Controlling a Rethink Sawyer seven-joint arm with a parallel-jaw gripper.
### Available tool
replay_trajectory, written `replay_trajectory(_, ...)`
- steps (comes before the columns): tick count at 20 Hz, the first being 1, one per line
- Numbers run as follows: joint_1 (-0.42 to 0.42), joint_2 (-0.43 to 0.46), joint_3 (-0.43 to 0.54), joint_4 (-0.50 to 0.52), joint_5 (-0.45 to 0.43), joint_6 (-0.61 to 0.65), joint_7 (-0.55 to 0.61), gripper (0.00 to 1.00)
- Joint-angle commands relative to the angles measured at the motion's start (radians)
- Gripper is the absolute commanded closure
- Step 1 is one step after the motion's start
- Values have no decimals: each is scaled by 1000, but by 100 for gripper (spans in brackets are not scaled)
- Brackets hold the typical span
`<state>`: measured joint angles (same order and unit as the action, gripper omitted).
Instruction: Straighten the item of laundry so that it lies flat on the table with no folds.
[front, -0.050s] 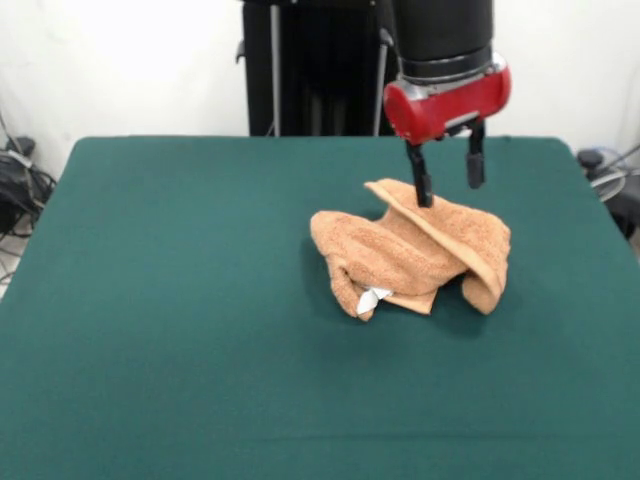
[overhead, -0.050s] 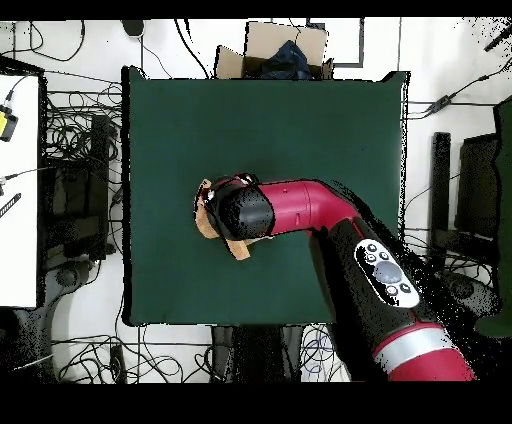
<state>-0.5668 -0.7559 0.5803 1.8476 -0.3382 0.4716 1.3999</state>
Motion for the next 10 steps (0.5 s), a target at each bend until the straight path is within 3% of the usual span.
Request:
replay_trajectory(1,-20,44,105,69,-79,10,-93,0)
replay_trajectory(10,-28,109,90,61,-169,-28,-86,0)
